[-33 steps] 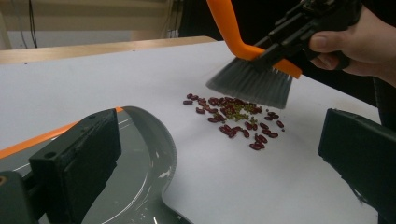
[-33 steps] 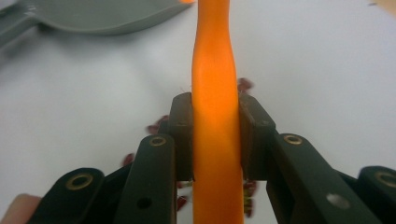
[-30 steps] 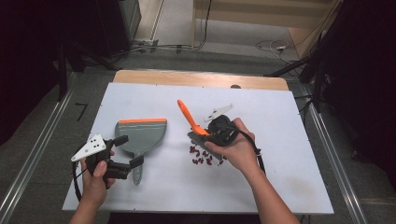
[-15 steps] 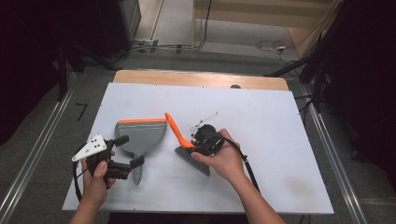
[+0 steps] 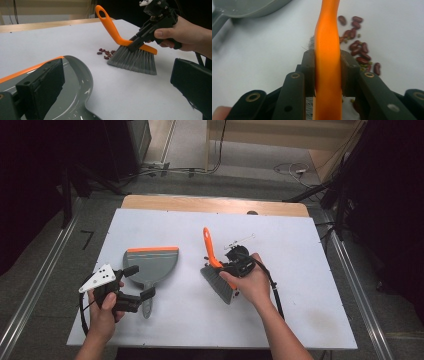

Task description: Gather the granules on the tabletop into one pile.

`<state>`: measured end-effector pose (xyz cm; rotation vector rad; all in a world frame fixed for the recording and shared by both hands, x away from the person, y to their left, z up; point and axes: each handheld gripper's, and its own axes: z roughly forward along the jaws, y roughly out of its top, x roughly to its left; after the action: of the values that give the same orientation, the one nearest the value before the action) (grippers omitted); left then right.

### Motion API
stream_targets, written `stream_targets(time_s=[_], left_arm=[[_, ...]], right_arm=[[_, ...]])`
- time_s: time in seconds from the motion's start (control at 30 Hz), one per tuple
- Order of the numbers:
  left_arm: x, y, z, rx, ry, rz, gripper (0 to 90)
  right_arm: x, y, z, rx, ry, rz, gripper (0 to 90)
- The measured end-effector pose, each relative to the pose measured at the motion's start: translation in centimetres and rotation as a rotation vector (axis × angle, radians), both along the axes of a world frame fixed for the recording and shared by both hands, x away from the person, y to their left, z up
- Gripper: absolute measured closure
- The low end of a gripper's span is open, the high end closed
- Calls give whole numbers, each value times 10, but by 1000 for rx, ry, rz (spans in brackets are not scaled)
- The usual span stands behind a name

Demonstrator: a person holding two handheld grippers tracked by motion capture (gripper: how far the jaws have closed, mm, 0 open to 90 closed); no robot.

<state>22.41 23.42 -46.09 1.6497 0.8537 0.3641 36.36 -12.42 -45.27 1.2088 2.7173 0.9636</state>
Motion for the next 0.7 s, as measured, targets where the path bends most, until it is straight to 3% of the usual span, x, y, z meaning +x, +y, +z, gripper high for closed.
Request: stream_targets(time_s=[0.3, 0.6, 0.7], left_arm=[[-1, 0, 2, -5, -4, 3, 0], [-2, 2, 2, -14, -6, 8, 0], [-1, 2, 2, -11, -8, 7, 0]], right_arm=[[11, -28, -4, 55, 33, -93, 681], [12, -42, -3, 28, 18, -157, 677], [12, -43, -3, 39, 25, -168, 678]])
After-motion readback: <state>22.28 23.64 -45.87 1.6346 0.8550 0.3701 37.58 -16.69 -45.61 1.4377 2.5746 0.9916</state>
